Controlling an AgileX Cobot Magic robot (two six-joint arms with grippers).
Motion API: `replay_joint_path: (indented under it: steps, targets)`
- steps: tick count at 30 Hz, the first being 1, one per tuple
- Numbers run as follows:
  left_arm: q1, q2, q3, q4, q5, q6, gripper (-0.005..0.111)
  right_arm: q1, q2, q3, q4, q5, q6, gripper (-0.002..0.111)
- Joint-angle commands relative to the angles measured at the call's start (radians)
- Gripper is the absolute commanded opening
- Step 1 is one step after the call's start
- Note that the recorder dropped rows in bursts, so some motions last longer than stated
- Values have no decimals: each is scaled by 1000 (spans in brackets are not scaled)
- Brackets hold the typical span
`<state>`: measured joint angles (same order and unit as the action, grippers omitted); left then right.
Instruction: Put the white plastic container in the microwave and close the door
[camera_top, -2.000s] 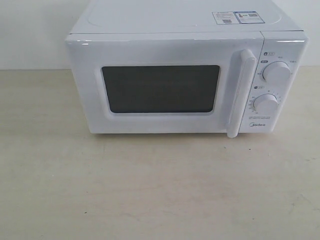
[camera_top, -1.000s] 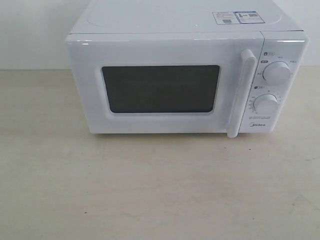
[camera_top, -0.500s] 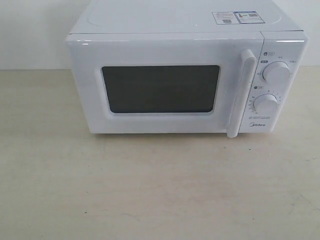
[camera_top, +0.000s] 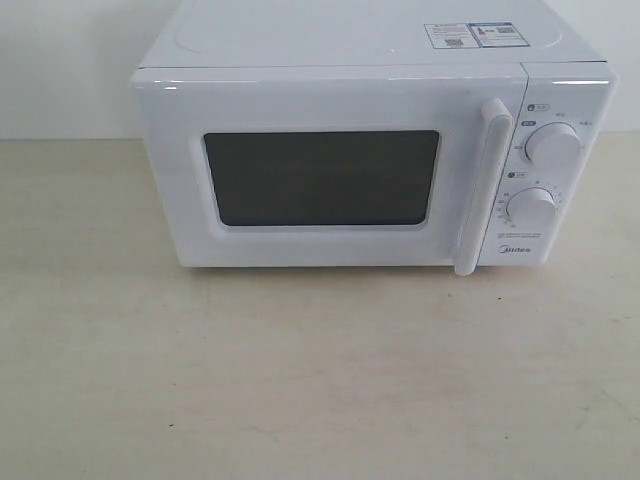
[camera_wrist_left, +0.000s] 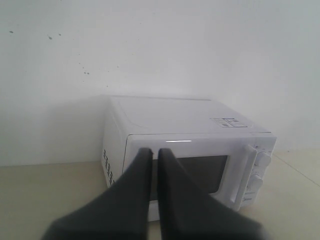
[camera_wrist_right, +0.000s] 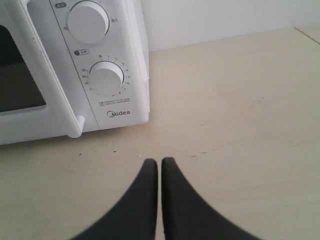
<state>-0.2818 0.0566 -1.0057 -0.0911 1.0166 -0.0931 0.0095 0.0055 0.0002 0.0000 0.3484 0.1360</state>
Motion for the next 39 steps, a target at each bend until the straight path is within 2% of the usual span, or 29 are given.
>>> replay_joint_path:
  steps: [1, 25, 28, 34, 39]
  targets:
    - [-7, -1, 6, 3, 1, 6, 4, 1, -6, 0, -21, 2, 17, 0]
    - [-7, -1, 6, 9, -1, 23, 4, 1, -6, 0, -9, 0, 39, 0]
    - [-7, -1, -14, 150, -47, 113, 4, 1, -6, 0, -9, 0, 39, 0]
    - [-7, 1, 16, 523, -258, -162, 4, 1, -6, 0, -9, 0, 39, 0]
    - [-7, 21, 160, 575, -293, -218, 4, 1, -6, 0, -9, 0, 39, 0]
